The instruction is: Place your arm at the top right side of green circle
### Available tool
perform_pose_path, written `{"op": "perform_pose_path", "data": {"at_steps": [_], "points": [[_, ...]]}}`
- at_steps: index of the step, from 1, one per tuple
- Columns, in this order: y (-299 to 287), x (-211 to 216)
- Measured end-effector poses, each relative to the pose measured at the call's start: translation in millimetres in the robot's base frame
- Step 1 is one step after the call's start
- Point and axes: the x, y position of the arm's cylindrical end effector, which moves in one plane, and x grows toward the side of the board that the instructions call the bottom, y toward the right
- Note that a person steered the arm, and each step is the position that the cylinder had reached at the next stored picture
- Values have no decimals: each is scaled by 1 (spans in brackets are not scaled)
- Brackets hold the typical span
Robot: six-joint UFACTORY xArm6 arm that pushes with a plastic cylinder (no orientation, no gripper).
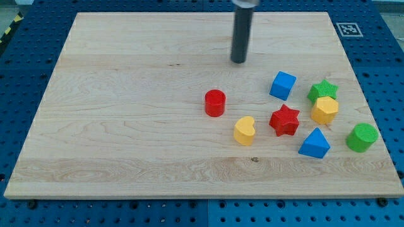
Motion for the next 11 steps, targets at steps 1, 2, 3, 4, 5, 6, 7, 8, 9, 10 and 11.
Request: {"op": "perform_pose_path", "data": {"at_steps": [1, 2, 3, 4, 5, 6, 7, 8, 9, 10, 11], "points": [[85, 2], [176, 18], [236, 56], [250, 105], [250, 146], [249, 165], [248, 165], [226, 165], [206, 165], [201, 165], [170, 152]]}}
